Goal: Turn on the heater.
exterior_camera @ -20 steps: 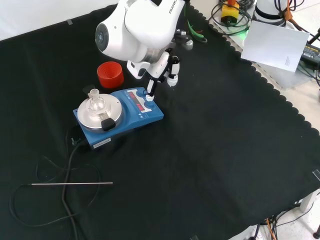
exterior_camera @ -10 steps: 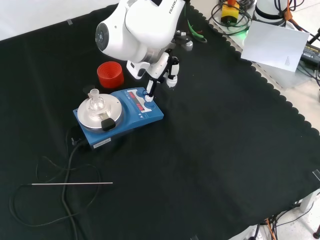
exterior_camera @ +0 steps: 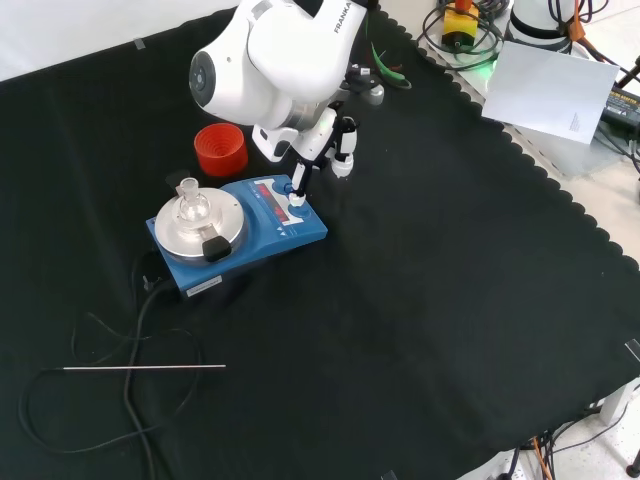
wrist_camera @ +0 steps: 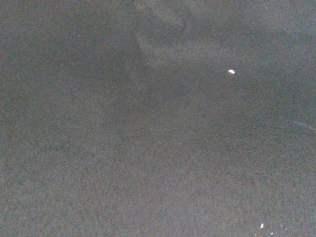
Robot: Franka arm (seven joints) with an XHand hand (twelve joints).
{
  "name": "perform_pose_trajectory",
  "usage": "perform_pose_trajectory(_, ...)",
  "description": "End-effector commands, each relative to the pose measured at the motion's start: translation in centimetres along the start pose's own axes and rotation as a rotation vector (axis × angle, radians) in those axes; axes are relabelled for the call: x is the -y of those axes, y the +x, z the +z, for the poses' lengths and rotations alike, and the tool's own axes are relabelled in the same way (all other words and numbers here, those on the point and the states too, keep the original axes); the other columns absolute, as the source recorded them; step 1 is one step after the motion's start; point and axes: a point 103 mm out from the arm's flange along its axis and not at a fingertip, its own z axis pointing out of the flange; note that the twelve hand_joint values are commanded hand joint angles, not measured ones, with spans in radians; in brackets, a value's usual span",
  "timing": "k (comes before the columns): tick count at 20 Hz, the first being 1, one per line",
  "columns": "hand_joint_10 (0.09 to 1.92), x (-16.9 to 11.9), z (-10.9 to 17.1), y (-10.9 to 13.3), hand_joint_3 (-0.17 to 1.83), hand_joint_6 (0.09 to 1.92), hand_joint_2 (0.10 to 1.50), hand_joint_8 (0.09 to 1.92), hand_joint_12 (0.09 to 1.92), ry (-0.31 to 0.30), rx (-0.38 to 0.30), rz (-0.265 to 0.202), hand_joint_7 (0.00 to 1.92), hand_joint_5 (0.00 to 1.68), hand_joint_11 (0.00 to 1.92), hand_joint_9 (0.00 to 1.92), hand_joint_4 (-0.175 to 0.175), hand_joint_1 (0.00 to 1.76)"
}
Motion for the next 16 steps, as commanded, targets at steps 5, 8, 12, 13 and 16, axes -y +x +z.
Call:
perform_pose_trajectory(5, 1.81, -0.1, 0.0, 0.2, -0.17, 0.09, 1.25, 1.92, 1.55, 0.002, 0.001, 0.004, 1.58, 0.28, 1.92, 1.81, 0.000, 1.45)
perform_pose_trajectory(8, 1.81, 0.4, -0.5, -0.1, -0.17, 0.09, 1.25, 1.92, 1.55, -0.009, -0.010, -0.005, 1.58, 0.28, 1.92, 1.81, -0.001, 1.45)
perform_pose_trajectory(12, 1.81, 1.8, -1.7, -0.3, -0.17, 0.09, 1.25, 1.92, 1.56, -0.036, -0.017, -0.013, 1.58, 0.29, 1.92, 1.81, -0.001, 1.45)
perform_pose_trajectory(13, 1.81, 2.1, -1.9, -0.3, -0.17, 0.09, 1.25, 1.92, 1.56, -0.043, -0.019, -0.015, 1.58, 0.29, 1.92, 1.81, -0.001, 1.45)
perform_pose_trajectory(16, 1.81, 3.2, -2.6, -0.7, -0.17, 0.09, 1.25, 1.92, 1.56, -0.062, -0.025, -0.020, 1.58, 0.29, 1.92, 1.82, -0.002, 1.45)
